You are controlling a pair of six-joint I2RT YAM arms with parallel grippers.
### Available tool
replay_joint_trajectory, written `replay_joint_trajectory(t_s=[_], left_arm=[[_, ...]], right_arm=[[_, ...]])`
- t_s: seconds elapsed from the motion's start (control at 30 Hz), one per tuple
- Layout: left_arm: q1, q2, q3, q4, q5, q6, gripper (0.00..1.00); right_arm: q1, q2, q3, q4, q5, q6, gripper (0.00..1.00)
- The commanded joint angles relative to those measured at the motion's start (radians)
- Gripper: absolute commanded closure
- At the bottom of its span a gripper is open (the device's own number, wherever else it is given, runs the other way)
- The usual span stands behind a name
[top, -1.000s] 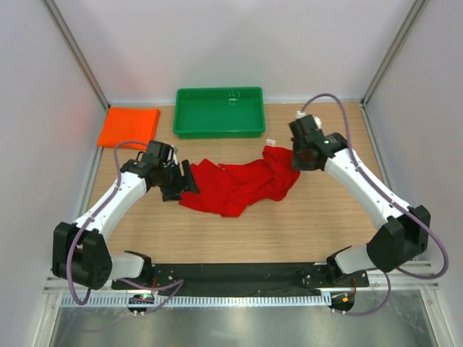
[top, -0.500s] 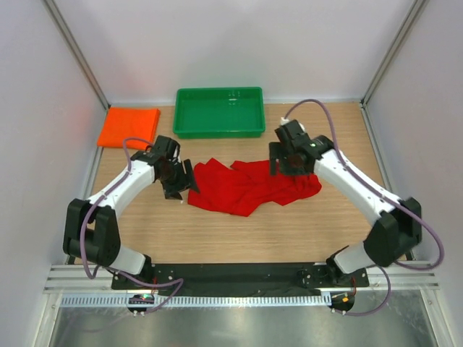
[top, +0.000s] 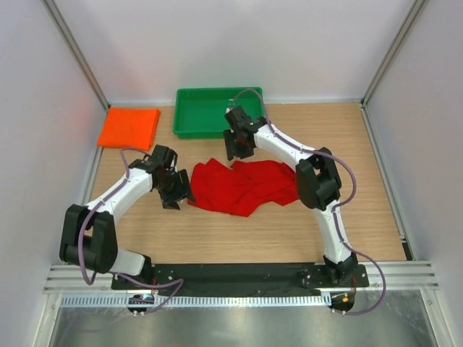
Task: Fold and stack the t-shirts
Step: Flatten the tshirt out
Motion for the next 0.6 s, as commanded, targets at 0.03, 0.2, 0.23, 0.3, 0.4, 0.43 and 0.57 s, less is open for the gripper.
replay_joint_trajectory(t_s=[0.03,0.2,0.23,0.3,0.4,0.43,0.57], left_arm=[[0.013,-0.069,-0.045,0.022,0.011,-0.006,0.37],[0.045,-0.060,-0.056,0.018,0.014,0.006,0.33],[0.049,-0.054,-0.052,0.016,0.019,0.009,0.32],[0.055,-0.031,-0.044,0.022,0.019,0.009,0.30],[0.064,0.026,-0.021,0.037,0.034,0.007,0.28],[0.064,0.041,-0.004,0.041,0.040,0.009,0.28],[0.064,0.138,0.024,0.071,0.074,0.003,0.28]], right_arm=[[0.022,0.045,0.131,-0.037,-0.015,-0.030,0.50],[0.030,0.074,0.129,-0.054,0.015,-0.035,0.51],[0.031,0.075,0.122,-0.054,0.014,-0.036,0.52],[0.034,0.085,0.117,-0.057,0.011,-0.039,0.52],[0.036,0.094,0.108,-0.057,0.006,-0.042,0.52],[0.036,0.101,0.105,-0.056,0.011,-0.041,0.52],[0.037,0.132,0.120,-0.062,0.046,-0.045,0.56]])
